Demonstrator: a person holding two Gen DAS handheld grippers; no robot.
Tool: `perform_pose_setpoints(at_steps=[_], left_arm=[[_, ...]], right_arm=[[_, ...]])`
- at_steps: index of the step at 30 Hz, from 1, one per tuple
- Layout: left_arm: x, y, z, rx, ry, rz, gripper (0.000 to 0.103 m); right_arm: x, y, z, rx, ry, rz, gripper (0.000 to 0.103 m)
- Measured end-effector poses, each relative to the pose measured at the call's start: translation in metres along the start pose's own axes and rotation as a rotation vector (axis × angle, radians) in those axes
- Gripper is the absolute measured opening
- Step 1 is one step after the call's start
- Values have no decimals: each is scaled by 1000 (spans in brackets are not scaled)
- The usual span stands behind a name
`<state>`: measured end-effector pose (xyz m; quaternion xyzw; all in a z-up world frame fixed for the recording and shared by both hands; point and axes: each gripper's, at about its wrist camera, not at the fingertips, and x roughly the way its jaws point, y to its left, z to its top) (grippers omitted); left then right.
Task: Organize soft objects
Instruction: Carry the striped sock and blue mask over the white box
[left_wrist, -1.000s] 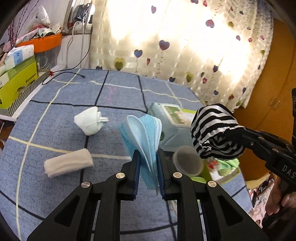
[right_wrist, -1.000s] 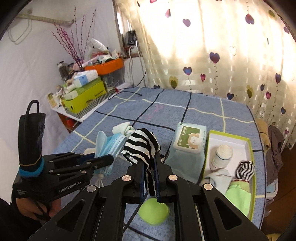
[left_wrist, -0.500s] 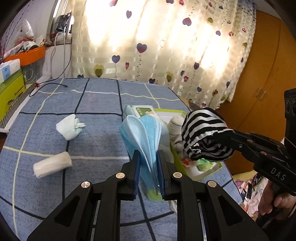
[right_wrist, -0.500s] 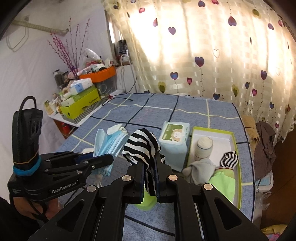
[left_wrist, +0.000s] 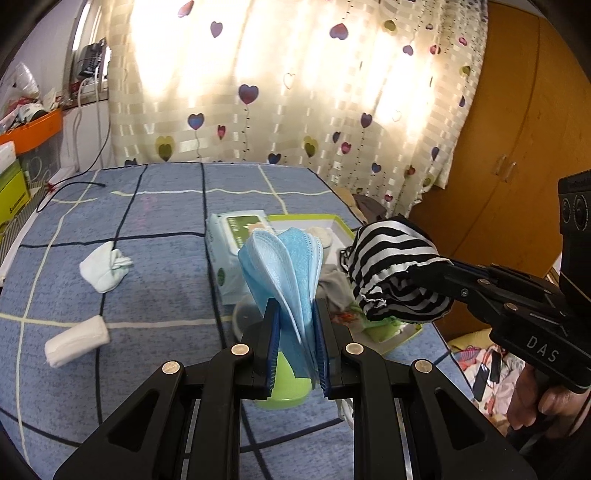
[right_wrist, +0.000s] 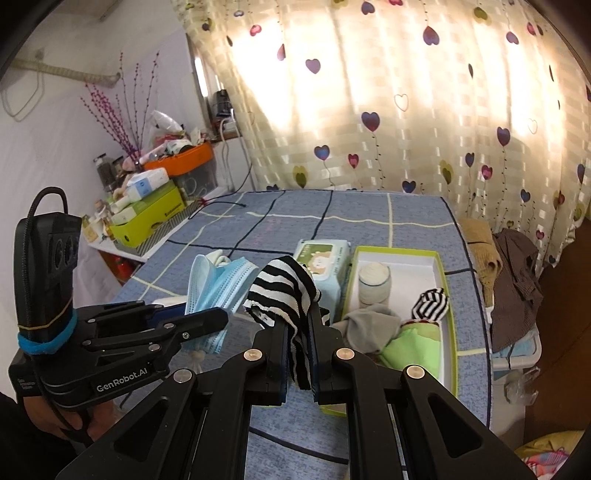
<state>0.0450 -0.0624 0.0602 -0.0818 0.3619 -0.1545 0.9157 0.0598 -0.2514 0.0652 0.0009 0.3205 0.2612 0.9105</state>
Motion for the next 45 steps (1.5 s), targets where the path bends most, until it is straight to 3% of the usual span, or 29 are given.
perform_pose_setpoints(at_steps=[26, 45], left_arm=[[58, -64, 1, 91, 105, -73, 18], [134, -81, -24, 107, 297, -83, 18]], right_arm=[[-11, -85, -31, 152, 3, -59, 9], [49, -130, -84, 246, 189, -99, 9]])
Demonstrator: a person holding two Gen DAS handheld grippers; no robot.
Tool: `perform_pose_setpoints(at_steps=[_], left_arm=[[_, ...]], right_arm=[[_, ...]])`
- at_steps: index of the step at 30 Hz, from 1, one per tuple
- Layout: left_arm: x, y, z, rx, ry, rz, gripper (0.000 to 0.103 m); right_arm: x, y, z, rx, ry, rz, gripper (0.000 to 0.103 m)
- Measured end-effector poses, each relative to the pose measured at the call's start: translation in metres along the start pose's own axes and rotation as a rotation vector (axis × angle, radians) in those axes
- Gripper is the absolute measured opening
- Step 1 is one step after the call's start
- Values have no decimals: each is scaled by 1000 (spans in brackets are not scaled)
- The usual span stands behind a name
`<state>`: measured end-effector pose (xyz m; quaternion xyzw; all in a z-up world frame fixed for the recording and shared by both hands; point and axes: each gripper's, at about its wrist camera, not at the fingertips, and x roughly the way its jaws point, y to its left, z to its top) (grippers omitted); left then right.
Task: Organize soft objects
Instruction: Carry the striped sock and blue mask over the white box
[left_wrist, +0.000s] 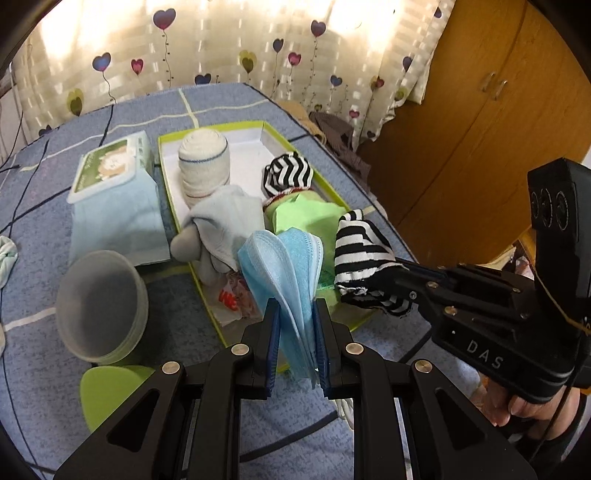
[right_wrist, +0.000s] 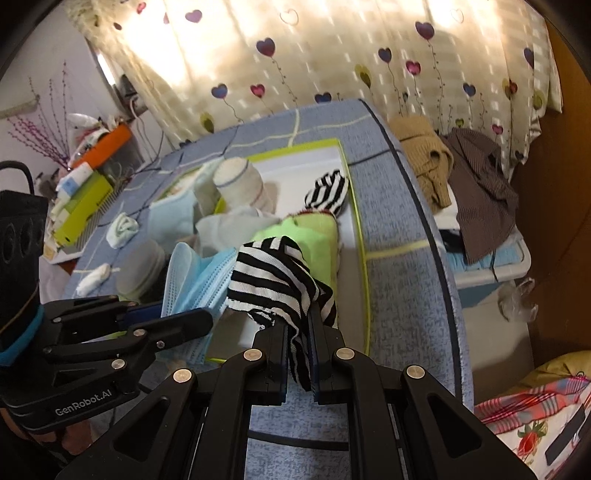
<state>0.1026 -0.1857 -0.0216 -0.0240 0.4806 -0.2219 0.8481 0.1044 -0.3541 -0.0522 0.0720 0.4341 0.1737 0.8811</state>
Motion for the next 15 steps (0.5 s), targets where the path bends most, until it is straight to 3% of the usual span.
perform_pose_setpoints(at_steps=[15], left_arm=[[20, 10, 22, -38, -6, 46, 18]], right_arm=[[21, 2, 24, -18, 2, 16, 9]])
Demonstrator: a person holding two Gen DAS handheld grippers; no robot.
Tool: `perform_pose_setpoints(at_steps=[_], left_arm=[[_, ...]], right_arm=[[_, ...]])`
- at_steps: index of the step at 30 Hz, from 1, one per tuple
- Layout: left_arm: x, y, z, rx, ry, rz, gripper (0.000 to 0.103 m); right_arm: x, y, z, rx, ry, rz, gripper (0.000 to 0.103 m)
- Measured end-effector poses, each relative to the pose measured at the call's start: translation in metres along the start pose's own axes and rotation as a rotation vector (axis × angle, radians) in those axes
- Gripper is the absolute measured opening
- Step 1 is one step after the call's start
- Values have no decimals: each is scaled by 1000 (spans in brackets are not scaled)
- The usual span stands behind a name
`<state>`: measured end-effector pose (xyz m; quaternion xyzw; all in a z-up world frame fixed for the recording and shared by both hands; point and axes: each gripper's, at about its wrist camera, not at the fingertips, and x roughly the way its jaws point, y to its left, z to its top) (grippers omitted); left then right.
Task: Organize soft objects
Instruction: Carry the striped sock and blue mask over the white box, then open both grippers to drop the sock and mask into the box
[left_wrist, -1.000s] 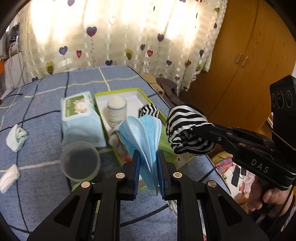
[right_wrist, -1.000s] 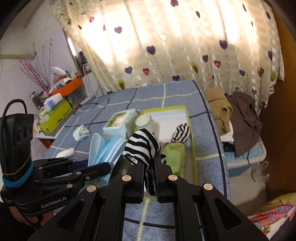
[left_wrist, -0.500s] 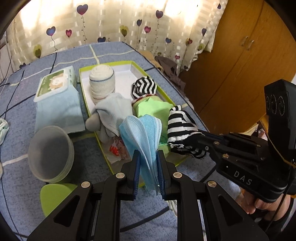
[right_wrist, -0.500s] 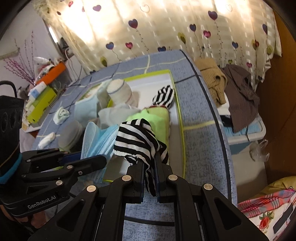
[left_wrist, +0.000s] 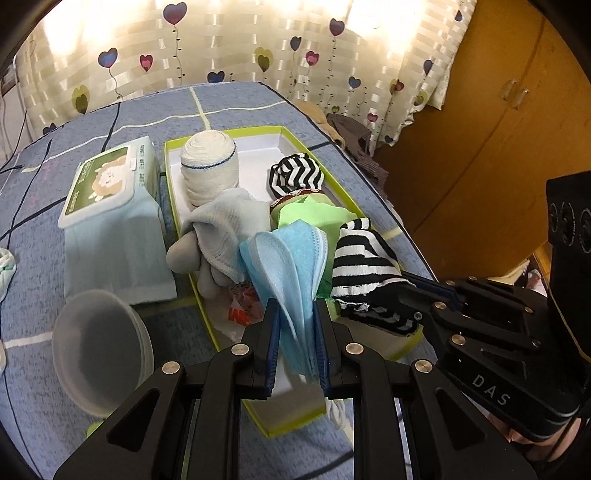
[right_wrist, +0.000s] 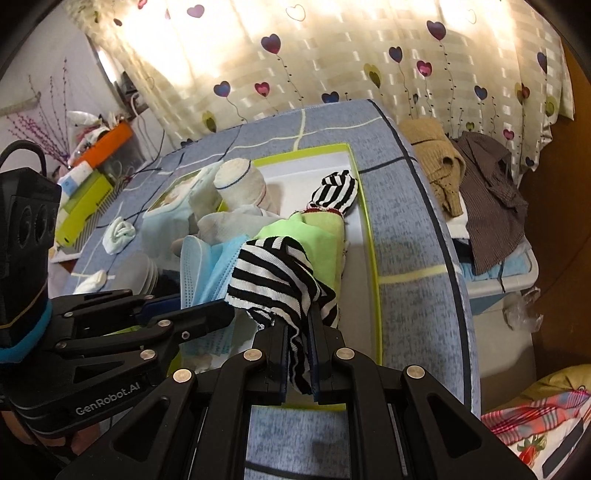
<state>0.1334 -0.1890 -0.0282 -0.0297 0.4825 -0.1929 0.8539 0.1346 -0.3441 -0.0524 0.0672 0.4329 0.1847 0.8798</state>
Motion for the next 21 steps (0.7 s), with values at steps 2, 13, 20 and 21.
perform_pose_setpoints(at_steps=[2, 13, 20, 21], left_arm=[[2, 2, 3, -8, -3, 4, 18], [13, 7, 21, -30, -20, 35, 18], [5, 0, 15, 0, -23, 23, 19], [3, -2, 14, 8, -25, 17, 20]], right_arm=[[3, -2, 5, 2, -1, 0, 9], [17, -10, 26, 4, -7, -3, 9], [13, -11, 23, 3, -5, -9, 9], [11, -10, 21, 0, -5, -12, 9]])
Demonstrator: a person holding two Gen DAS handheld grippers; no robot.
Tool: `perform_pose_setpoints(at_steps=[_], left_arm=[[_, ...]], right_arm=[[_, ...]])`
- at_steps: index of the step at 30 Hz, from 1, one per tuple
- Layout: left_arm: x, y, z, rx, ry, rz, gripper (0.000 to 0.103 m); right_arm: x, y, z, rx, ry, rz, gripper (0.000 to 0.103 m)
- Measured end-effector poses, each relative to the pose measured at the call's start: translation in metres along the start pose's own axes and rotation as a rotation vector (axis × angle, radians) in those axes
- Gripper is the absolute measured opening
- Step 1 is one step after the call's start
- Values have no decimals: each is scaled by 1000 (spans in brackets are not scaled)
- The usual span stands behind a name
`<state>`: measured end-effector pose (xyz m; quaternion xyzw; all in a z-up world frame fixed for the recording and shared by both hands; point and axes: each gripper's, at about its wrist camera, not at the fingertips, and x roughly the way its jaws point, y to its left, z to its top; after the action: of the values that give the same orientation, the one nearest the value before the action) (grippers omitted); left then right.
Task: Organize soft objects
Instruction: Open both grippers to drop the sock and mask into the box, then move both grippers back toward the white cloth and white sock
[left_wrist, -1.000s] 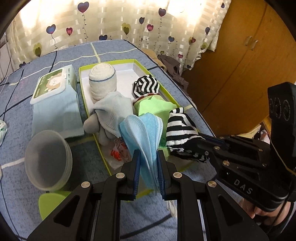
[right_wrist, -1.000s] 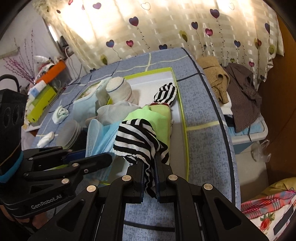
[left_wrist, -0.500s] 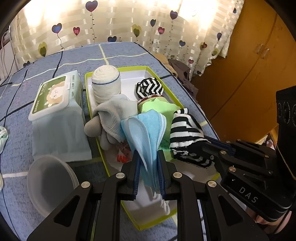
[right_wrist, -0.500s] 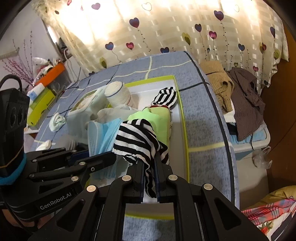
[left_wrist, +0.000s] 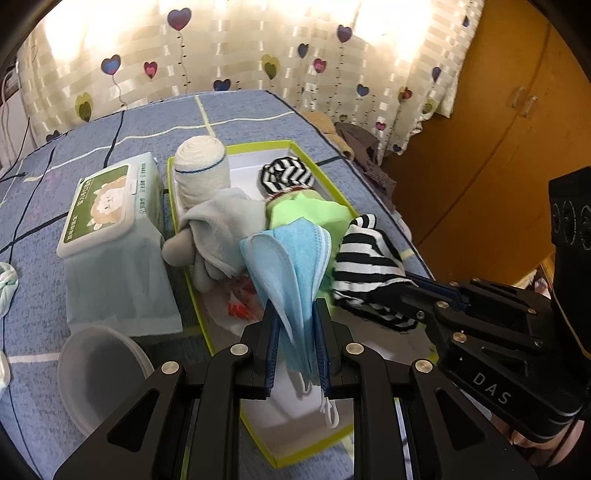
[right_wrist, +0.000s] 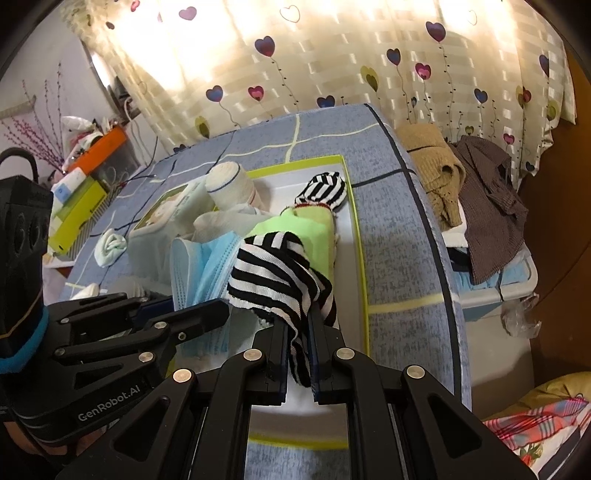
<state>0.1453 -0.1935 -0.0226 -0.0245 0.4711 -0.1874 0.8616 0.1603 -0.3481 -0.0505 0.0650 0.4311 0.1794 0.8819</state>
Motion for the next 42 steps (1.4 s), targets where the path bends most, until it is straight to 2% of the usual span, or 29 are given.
perform_pose_setpoints(at_steps=[4, 5, 7, 8, 11, 22, 30, 35, 42], left_arm=[[-7, -4, -5, 17, -3, -5, 34], [-9, -5, -7, 20, -7, -9, 39], [-15, -5, -10, 23, -16, -8, 43], [-19, -5, -12, 22, -22, -11, 43], [-27, -4, -15, 20, -36, -18, 44], [-51, -1, -24, 6, -60, -53, 44], [-80, 2, -31, 6, -114, -86, 44], [-101, 9, -38, -1, -155, -109, 44], [-122, 23, -48, -24, -186, -109, 44]], right_arm=[[-9, 6, -13, -17, 6, -9, 10], [-11, 7, -15, -22, 5, -13, 11], [-16, 9, -19, -26, 1, -25, 17], [-20, 10, -22, -29, 0, -30, 23], [-27, 13, -26, -32, -6, -37, 28], [-46, 27, -35, -46, -28, -39, 28], [-68, 40, -36, -42, -69, -40, 29], [-83, 53, -37, -52, -104, -38, 37], [-93, 79, -38, -87, -126, -28, 39]])
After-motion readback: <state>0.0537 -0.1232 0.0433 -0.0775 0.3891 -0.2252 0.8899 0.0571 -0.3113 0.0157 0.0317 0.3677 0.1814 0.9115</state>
